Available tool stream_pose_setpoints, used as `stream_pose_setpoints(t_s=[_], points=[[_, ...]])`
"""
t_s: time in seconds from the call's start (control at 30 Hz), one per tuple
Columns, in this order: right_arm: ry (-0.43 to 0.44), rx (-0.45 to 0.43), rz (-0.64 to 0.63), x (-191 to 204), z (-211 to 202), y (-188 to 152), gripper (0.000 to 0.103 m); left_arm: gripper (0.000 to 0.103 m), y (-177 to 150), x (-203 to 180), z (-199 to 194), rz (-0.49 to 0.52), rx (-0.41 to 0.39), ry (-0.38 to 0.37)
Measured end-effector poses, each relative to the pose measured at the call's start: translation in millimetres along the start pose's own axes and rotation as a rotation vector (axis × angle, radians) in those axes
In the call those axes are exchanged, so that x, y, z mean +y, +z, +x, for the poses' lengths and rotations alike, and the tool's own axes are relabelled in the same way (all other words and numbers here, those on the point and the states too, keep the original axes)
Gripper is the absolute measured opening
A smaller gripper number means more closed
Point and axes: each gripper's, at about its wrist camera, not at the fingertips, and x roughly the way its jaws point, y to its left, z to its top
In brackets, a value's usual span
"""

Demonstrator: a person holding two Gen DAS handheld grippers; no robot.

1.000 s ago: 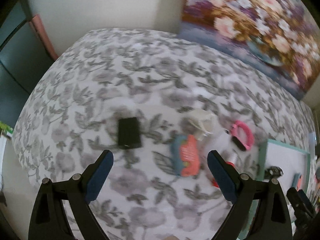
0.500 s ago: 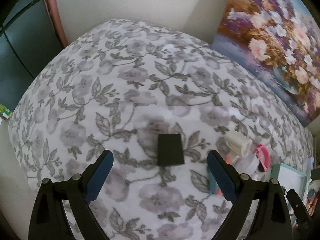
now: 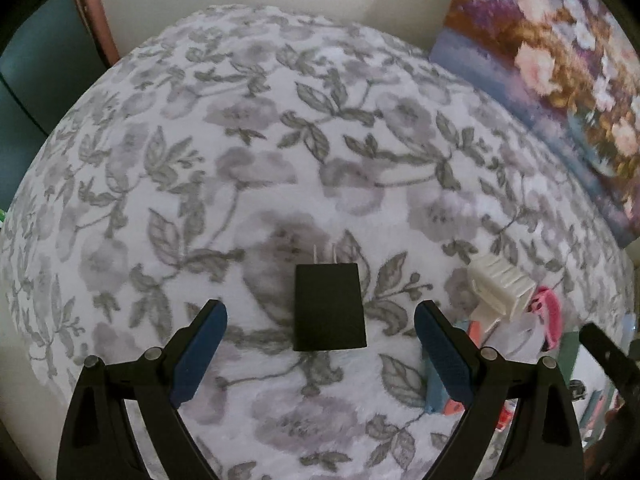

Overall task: Organize rigid objects
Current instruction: 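Move both grippers back over the remaining pile of items, then grasp the pink watch band with the right gripper while the left grasps the black charger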

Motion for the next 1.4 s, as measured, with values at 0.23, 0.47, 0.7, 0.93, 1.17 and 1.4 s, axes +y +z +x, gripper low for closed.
stream_pose_setpoints(t_s=[0.23, 0.47, 0.7, 0.93, 1.17, 1.4], points=[[-0.076, 0.030, -0.107, 22, 22, 9, 0.084, 0.086, 2, -5, 23, 0.002, 0.036, 0.010], [-0.101, 0.057, -0.152, 36, 40, 9, 0.073, 0.076, 4, 0, 36, -0.012, 0.049, 0.008], [-0.099, 0.057, -0.121, 35, 52, 9, 0.067, 0.068, 1, 3, 48, -0.014, 0.055, 0.026], [-0.120, 0.064, -0.135, 30, 59, 6, 0.059, 0.053, 0, 4, 51, -0.004, 0.039, 0.046], [-0.128, 0.059, -0.142, 33, 56, 3, 0.059, 0.043, -1, 2, 39, 0.001, 0.027, 0.027], [-0.095, 0.019, -0.130, 28, 29, -6, 0.059, 0.043, -2, -3, 9, 0.005, -0.022, 0.014]])
